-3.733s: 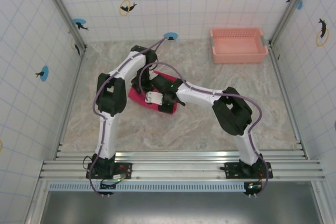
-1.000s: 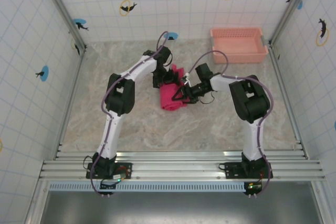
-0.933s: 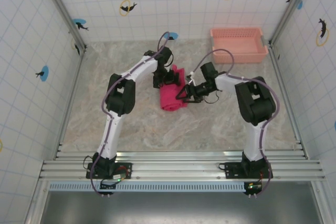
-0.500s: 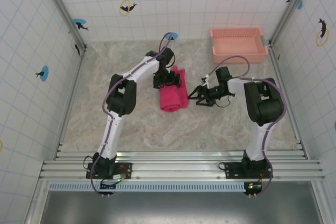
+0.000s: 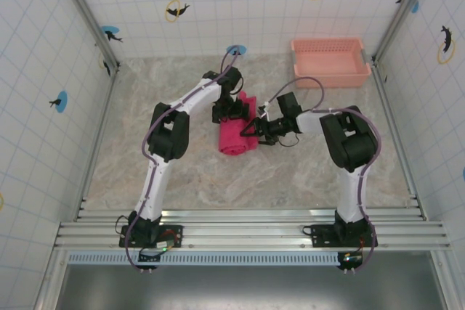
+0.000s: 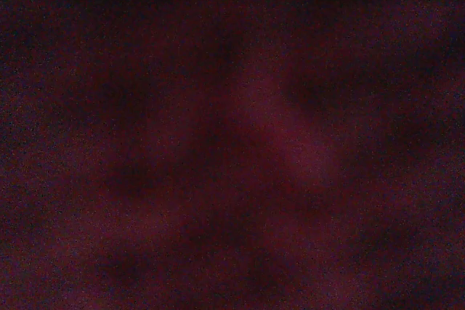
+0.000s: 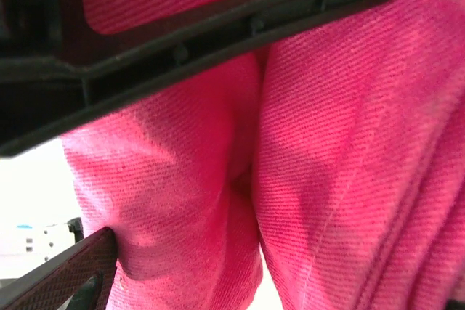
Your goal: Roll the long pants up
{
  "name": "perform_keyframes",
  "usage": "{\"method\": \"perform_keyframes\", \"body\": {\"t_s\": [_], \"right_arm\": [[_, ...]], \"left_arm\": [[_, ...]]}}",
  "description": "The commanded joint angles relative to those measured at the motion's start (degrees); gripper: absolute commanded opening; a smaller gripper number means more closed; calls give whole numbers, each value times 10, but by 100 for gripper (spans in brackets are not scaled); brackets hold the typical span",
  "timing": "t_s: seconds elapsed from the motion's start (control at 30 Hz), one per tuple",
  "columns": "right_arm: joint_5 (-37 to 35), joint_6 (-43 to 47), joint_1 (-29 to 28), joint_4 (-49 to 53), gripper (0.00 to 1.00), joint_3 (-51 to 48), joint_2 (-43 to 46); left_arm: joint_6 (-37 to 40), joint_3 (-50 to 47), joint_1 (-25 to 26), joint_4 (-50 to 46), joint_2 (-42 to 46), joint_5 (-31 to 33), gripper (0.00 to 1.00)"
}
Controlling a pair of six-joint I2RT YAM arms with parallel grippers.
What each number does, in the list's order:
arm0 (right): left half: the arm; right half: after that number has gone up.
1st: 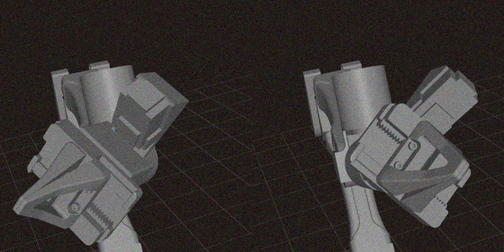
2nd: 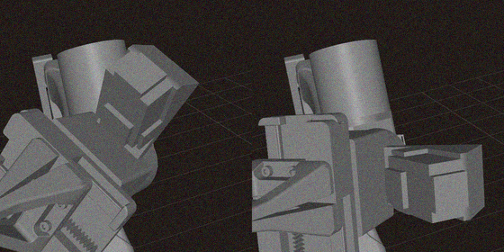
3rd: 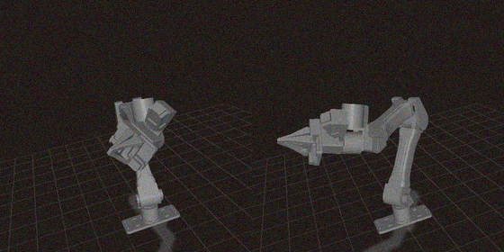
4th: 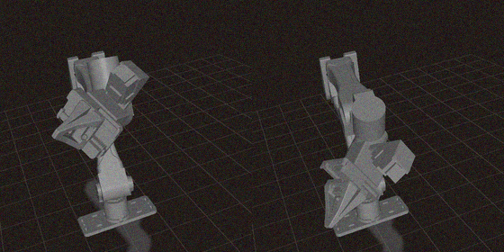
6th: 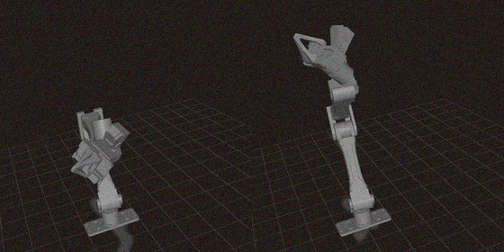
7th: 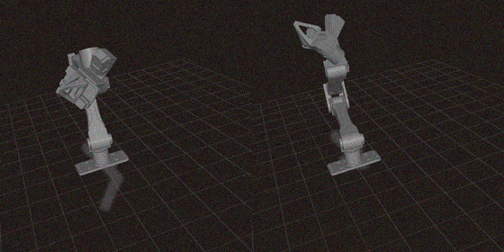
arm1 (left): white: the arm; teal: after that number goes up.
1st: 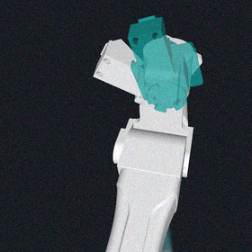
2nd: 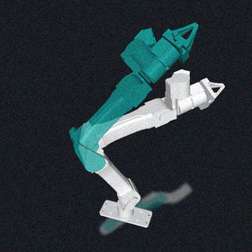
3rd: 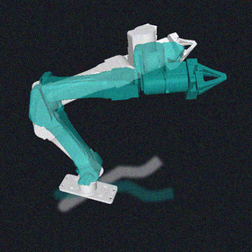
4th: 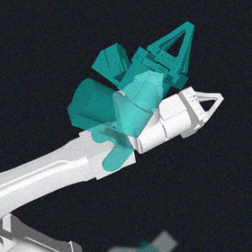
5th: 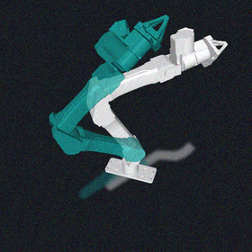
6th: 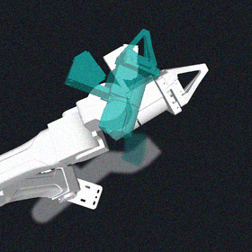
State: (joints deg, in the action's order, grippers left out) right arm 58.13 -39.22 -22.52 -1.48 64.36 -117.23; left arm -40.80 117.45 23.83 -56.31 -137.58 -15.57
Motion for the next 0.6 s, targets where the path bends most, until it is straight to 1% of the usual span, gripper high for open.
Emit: {"method": "perform_keyframes", "body": {"t_s": [0.0,0.13,0.23,0.3,0.33,0.4,0.5,0.53,0.57], "right_arm": [[-26,-60,-19,-74,90,12,-19],[-27,-104,-28,-111,91,27,-17],[-30,-189,-29,-207,91,20,-16],[-33,-233,-32,-254,91,22,-15],[-35,-245,-36,-260,91,28,-17],[-41,-246,-47,-249,91,45,-18],[-57,-219,-66,-198,90,72,-25],[-65,-203,-72,-172,86,78,-28],[-72,-187,-75,-149,81,84,-32]], "left_arm": [[-29,-37,18,-70,-47,0,97],[-34,-36,22,-71,-47,0,97],[-35,-39,24,-69,-50,-4,97],[-37,-41,25,-68,-49,-3,97],[-41,-44,24,-65,-47,-3,97],[-50,-51,26,-53,-45,-11,97],[-76,-68,30,-24,-42,-38,97],[-86,-73,31,-13,-41,-48,97],[-92,-77,33,-4,-39,-57,98]]}}
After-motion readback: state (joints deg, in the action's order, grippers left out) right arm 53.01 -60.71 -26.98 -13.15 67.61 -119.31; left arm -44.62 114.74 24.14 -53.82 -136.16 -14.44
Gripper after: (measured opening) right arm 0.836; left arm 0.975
